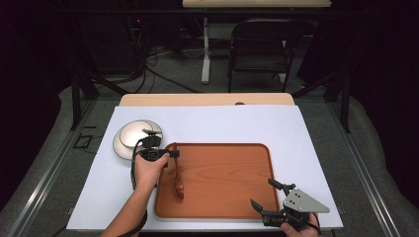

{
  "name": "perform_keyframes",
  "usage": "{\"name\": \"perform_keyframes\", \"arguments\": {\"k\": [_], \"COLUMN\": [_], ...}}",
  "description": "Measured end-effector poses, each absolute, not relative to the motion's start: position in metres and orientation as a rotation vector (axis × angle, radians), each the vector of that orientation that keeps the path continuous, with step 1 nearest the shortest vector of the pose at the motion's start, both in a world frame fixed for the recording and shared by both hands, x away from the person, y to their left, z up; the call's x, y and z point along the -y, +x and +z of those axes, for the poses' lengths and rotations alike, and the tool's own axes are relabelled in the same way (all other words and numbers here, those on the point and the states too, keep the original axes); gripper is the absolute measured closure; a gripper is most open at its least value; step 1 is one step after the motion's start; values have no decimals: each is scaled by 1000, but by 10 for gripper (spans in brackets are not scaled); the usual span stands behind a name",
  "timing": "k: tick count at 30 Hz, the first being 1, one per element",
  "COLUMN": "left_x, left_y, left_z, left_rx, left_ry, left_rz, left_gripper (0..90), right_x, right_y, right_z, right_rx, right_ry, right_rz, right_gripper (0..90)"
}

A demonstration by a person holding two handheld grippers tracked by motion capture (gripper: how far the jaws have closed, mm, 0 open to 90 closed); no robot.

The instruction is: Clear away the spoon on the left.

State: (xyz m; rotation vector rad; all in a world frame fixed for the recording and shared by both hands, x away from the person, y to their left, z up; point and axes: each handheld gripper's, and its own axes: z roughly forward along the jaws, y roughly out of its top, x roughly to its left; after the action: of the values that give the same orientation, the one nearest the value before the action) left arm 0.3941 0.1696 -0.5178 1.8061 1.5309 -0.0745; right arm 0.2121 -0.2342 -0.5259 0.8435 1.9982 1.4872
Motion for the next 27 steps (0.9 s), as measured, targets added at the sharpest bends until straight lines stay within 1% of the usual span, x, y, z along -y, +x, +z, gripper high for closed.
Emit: {"name": "perform_keyframes", "arguments": {"k": [17,27], "left_x": [-170,-165], "left_y": [394,395], "left_z": [-523,-531], "left_rx": [-1567,-1596], "left_ry": [1788,1830], "left_rz": [-66,4], "left_gripper": [803,779], "right_x": [231,232], "right_y": [211,211], "right_z": [-525,-525], "right_rx": [-2005,-2003], "right_ry": [831,829], "right_rz": [1483,1486], "right_gripper": [151,152]}}
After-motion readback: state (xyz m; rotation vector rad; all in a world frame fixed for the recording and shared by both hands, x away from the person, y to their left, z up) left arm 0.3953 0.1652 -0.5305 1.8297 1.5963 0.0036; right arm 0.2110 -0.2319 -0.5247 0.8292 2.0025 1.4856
